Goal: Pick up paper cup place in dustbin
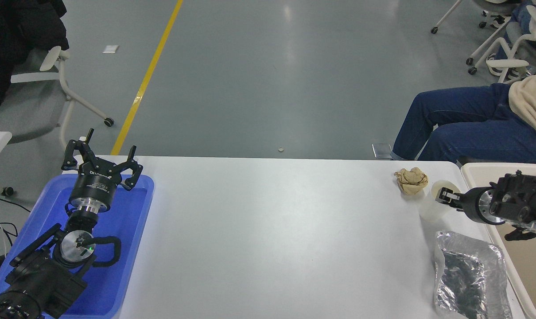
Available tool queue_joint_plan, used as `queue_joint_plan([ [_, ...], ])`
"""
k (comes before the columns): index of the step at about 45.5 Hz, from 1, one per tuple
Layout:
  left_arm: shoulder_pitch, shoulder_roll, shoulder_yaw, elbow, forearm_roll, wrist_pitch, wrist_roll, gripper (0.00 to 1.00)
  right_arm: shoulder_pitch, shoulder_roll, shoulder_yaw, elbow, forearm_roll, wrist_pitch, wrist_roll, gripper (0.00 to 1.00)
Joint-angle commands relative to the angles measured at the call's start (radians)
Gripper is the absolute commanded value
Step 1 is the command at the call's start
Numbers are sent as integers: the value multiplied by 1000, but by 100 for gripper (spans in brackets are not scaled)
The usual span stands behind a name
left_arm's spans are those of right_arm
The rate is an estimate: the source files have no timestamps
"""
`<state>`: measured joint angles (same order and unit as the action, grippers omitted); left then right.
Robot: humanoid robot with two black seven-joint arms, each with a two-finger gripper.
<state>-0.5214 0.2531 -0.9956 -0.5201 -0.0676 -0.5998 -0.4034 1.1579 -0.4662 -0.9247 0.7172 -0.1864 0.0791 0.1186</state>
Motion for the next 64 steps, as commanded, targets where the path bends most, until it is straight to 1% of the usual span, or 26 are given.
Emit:
queue_joint_plan([
  [1,0,0,0,0,-1,0,0,100,2,1,10,10,27,13,-2,0],
  [4,0,0,0,0,0,0,-2,100,6,0,10,13,48,14,-2,0],
  [12,0,0,0,0,-1,0,0,100,54,-17,7,65,54,16,-36,0],
  [15,0,0,0,0,0,0,0,100,89,-37,-8,109,47,19,-42,0],
  [21,0,0,0,0,0,0,0,100,198,-55,-98,246,9,63,-42,0],
  [32,0,0,0,0,0,0,0,100,413,-55,-239,450,-4,103,-39,0],
  [38,0,0,0,0,-1,3,0,100,589,-55,-336,553,-44,191,-40,0],
  [48,1,0,2,0,0,5,0,100,805,-94,-370,659,-93,370,-42,0],
  [55,0,0,2,0,-1,5,0,100,991,-109,-401,786,-137,399,-40,0],
  [64,0,0,2,0,-1,5,0,100,1181,-114,-410,847,-137,478,-42,0],
])
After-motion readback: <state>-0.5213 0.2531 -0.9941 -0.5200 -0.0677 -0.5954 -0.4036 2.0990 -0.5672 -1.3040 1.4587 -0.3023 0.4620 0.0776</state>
